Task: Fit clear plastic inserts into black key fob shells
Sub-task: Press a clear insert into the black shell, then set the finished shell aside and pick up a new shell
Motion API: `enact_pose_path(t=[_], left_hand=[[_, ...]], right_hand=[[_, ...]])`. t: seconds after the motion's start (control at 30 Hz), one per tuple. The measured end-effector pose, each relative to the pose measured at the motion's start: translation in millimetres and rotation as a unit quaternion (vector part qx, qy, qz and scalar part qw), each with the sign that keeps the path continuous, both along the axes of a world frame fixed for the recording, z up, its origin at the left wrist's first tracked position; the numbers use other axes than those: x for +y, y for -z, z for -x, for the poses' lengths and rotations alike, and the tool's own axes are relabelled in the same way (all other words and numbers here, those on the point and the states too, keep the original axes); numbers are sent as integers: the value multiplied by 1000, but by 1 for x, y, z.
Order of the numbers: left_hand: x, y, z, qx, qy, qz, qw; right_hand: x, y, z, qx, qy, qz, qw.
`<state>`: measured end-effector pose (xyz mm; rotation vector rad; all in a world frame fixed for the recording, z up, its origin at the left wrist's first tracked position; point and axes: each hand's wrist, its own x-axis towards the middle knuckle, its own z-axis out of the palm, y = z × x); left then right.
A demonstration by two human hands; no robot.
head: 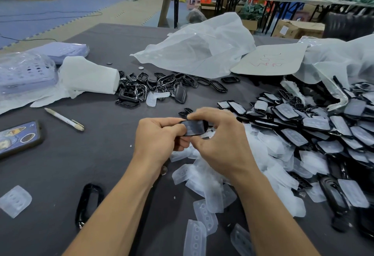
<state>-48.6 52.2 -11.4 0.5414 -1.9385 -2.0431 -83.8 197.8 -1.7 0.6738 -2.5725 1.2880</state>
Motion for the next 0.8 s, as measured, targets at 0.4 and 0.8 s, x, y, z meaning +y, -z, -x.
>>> enact_pose_path(t=[0.4, 0.8], left_hand=[[5, -2, -14, 13, -37, 134, 990], [-68, -55, -75, -320, 22, 516, 794]], right_hand=[[94, -47, 45, -106, 127, -138, 977], [51, -33, 36, -57, 124, -249, 959]])
